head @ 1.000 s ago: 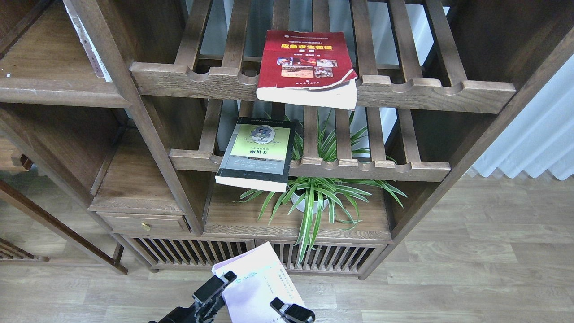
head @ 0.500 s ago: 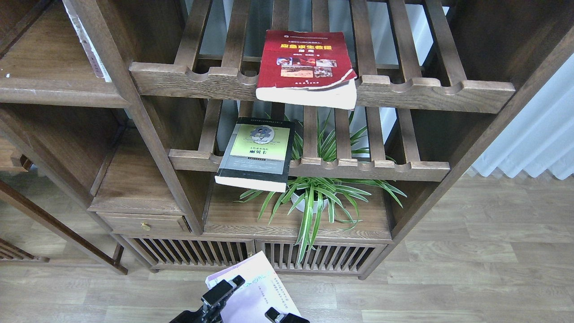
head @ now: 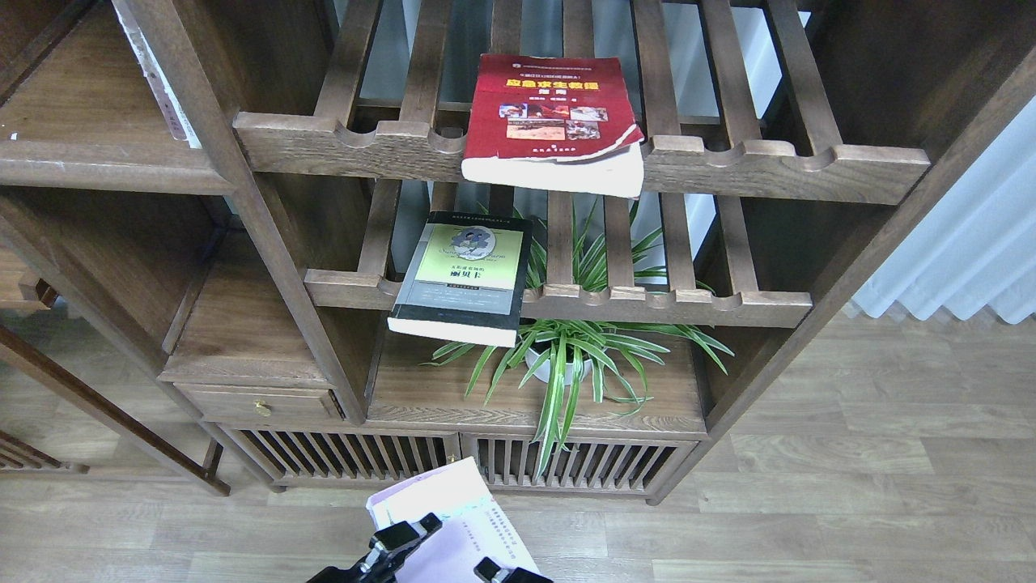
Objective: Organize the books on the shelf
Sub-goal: 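Grasp the white book with the left gripper from the right gripper, then carry the white book with the left gripper to the side shelf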
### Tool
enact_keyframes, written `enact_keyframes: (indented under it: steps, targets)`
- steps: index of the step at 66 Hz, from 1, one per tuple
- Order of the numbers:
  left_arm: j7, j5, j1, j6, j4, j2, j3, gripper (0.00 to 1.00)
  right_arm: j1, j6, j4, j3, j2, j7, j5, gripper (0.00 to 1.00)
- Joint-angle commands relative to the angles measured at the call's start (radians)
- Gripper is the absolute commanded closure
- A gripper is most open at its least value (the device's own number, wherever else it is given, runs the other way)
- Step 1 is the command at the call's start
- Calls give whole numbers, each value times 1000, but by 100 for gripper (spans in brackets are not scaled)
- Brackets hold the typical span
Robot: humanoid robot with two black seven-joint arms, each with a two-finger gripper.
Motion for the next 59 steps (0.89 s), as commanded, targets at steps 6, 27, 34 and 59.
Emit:
enact_keyframes:
  steps: [6,27,34,59]
  targets:
    - [6,1,94,0,-110,101,-118,95,-5,0,0,14,0,1,-40,13]
    - [5,0,202,0,-262,270,-422,94,17,0,-37,21,0,11,-39,12]
    - [12,3,245,0,-374,342,-495,94,17,0,-45,21,0,11,-39,12]
    - [28,14,389,0,-550,526,-903,94,17,0,-66,20,0,9,-40,10]
